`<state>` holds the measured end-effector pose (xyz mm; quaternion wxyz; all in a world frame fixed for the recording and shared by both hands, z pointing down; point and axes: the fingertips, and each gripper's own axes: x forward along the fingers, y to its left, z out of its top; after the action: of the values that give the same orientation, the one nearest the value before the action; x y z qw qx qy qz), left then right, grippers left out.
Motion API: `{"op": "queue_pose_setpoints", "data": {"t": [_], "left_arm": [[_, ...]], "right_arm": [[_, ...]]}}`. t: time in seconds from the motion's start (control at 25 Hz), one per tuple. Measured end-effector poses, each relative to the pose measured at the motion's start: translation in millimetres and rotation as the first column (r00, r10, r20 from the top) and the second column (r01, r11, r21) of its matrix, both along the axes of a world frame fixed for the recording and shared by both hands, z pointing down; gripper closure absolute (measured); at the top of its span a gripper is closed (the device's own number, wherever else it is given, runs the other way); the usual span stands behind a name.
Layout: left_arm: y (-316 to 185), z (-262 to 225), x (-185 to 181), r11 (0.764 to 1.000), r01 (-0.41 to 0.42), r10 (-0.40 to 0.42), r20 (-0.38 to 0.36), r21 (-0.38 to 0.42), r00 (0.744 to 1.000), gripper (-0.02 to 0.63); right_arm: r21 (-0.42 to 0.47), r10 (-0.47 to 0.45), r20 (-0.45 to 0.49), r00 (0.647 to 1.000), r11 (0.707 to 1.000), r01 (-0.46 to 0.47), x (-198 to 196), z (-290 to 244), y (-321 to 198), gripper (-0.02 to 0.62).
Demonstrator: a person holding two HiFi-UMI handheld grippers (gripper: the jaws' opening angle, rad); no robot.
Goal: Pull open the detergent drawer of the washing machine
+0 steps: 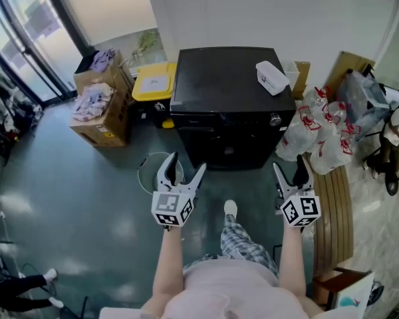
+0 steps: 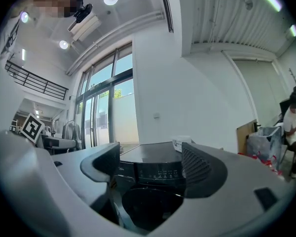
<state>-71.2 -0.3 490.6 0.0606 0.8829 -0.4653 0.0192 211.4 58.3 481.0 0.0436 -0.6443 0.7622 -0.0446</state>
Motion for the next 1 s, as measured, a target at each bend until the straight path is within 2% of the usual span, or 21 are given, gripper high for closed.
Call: {"op": "queue_pose_setpoints", "data": {"t": [0.32,0.56,0.76,1.0], "left_arm": [[-110,-12,16,0.998,0.057,-0.057,0.007,0.007,0.998,0.242],[-183,-18,14,0.994,0.11,-0.11,0.027,0.022,0.994,0.242],[-219,-16,8,0.991,0.135,-0.135,0.045,0.011,0.99,0.242],[-249,-13,8,0.993,0.122,-0.122,0.061,-0.001,0.991,0.242]], "right_arm": [[-0.01,-0.061,0.003,0.998,0.998,0.061,13,-8,-122,0.207],[-0.01,-0.129,-0.003,0.992,0.992,0.129,7,-10,-210,0.209],[-0.019,-0.174,-0.002,0.985,0.985,0.174,-5,-10,-255,0.21],[-0.026,-0.183,0.008,0.983,0.983,0.183,-13,-8,-290,0.213]]}}
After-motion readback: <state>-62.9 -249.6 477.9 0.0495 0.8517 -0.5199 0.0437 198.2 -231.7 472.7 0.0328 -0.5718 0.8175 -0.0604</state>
